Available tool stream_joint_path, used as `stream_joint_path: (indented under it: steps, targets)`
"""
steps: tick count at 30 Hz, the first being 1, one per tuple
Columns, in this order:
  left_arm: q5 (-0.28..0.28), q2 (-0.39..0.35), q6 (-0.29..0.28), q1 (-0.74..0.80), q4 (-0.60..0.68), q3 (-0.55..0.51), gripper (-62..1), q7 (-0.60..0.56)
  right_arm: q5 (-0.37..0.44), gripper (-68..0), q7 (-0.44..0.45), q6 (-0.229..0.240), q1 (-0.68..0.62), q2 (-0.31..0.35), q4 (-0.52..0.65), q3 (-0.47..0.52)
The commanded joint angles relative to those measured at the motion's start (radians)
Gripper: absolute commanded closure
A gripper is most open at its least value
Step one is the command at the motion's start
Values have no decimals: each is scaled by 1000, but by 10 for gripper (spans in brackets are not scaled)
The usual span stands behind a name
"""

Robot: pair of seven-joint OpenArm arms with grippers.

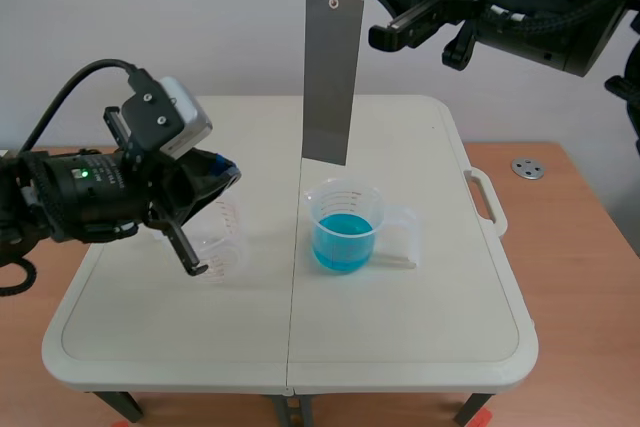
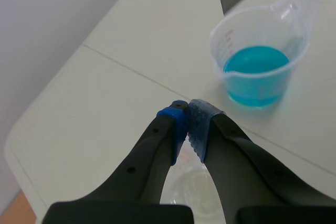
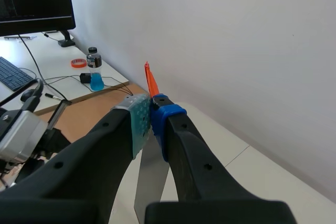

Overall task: Hold the metal plate by the orange handle, dip it into the blue solution, take it out and point at it, then put the plate back in the beaker on the left.
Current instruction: 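Raise the plate and point at it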

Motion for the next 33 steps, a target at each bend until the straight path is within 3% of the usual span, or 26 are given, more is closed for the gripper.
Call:
stream_joint_path:
  steps: [1, 10, 17, 25, 33]
  targets:
    - [-31, -40, 11, 51, 61, -47, -12, -16, 15, -13, 14, 8, 12, 5, 18, 9]
    - [-127, -169, 44, 421, 233, -302, -12, -101, 19, -13, 16, 8, 12, 5, 18, 9]
    - [-141, -183, 52, 727, 250, -468, -12, -227, 19, -13, 15, 8, 18, 5, 18, -9]
    - [-141, -177, 118, 988, 248, -501, -12, -304, 18, -13, 24, 8, 21, 2, 18, -69]
    - [-140, -150, 118, 1086, 198, -501, -12, -325, 14, -13, 26, 8, 77, -6, 18, -143]
